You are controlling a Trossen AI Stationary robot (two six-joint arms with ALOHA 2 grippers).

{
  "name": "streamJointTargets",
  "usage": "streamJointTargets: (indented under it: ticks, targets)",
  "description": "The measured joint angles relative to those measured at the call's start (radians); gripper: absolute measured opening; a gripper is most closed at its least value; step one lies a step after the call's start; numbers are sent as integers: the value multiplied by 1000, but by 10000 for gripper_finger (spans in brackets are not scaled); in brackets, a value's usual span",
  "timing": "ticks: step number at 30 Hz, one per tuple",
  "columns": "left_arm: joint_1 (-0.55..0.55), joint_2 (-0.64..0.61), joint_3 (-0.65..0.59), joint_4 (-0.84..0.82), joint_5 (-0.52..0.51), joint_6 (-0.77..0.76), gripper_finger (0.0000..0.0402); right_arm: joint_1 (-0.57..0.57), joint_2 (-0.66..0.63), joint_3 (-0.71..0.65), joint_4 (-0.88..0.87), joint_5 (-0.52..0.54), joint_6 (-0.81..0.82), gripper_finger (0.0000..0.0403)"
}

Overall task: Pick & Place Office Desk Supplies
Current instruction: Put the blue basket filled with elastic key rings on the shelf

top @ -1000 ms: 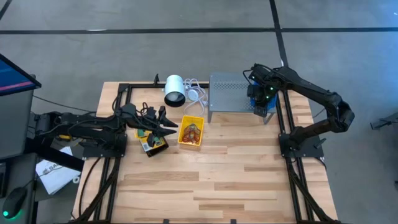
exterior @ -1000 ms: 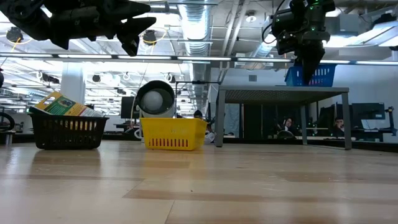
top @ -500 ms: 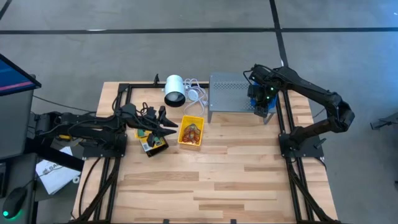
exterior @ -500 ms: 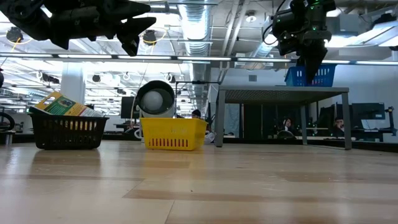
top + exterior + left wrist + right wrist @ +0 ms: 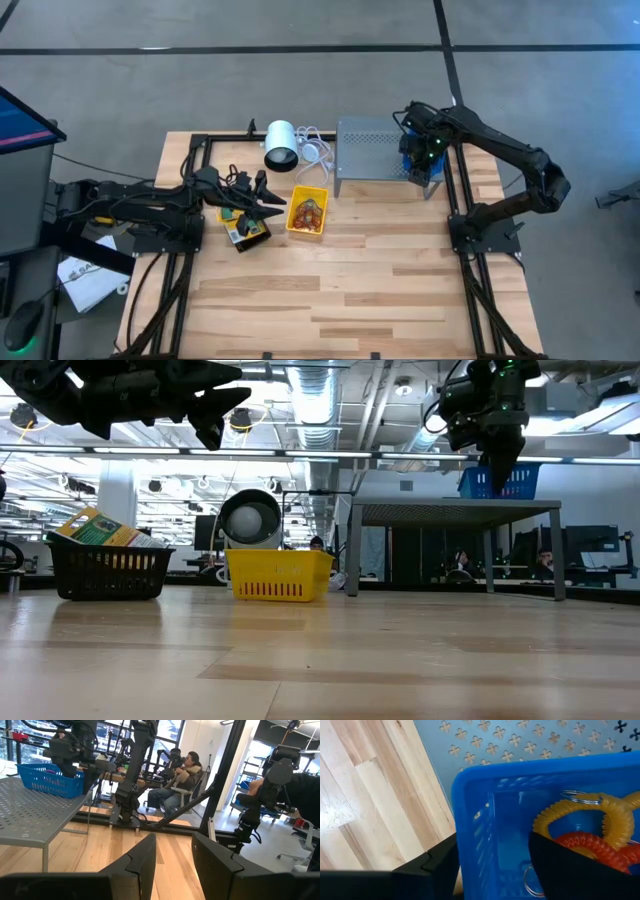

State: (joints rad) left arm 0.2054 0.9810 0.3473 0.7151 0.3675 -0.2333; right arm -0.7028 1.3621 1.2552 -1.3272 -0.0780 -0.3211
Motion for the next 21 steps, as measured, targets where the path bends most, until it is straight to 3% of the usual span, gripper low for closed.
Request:
streamJointTargets:
  ticks: [10, 21]
  targets:
    - [0, 0, 0, 0, 0, 0, 122, 1, 0, 14, -8, 0, 0, 234]
    - [0, 0, 0, 0, 0, 0, 122, 15, -1, 176, -113, -3, 34, 233]
